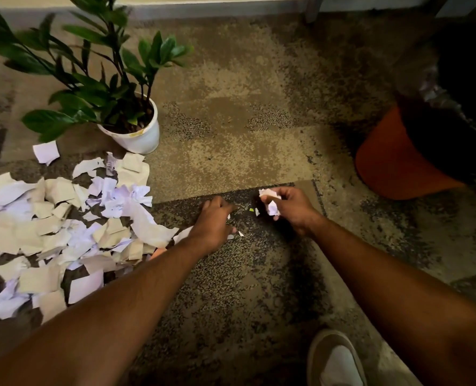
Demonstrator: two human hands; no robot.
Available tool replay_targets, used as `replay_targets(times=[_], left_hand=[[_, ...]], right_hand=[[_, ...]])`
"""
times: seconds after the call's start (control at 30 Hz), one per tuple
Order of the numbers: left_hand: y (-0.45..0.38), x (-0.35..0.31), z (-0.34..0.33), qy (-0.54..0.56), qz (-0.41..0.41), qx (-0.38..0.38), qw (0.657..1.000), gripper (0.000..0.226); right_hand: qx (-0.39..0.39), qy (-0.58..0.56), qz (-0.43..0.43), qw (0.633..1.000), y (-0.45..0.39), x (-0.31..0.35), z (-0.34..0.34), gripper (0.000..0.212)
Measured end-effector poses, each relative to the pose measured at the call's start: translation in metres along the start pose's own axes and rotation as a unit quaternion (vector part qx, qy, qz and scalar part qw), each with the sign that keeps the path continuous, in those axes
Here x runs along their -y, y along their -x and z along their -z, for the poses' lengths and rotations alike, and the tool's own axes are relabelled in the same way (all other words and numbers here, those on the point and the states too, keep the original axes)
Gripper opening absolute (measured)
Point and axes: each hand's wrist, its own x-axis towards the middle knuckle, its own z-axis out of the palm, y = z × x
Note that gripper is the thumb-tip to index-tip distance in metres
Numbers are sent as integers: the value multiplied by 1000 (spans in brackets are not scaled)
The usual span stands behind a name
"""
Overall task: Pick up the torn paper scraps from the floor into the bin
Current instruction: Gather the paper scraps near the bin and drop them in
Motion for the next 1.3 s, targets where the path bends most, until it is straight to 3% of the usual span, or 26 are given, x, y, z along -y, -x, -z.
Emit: replay_targets(times=[0.23, 0.37, 0.5, 0.6, 0.7, 0.87, 1.03, 1.3], left_hand=[[-11, 4, 8, -5, -32, -37, 999, 23], [-5, 8, 10, -20, -43, -47, 998, 24], [10, 14, 16, 23, -112, 55, 992, 19], [18, 23, 15, 4, -136, 105, 985, 30], [19, 26, 13, -10, -152, 83, 985, 30], [18, 27, 10, -22, -160, 68, 985, 2], [21, 23, 4, -60, -180, 0, 982, 9], [7, -12, -11, -14, -174, -4, 985, 13]], right_hand=[[-4, -61, -20, 998, 3, -6, 7, 4], [1, -68, -28, 997, 1, -11, -1, 2], [7, -68, -27, 997, -2, -12, -9, 11], [8, -68, -26, 997, -3, -8, -14, 13], [17, -68, -21, 997, -4, -7, -16, 12], [18, -76, -31, 996, -3, -14, -14, 15], [10, -73, -42, 996, -6, -19, -8, 25], [8, -78, -43, 996, -10, -17, -5, 13]])
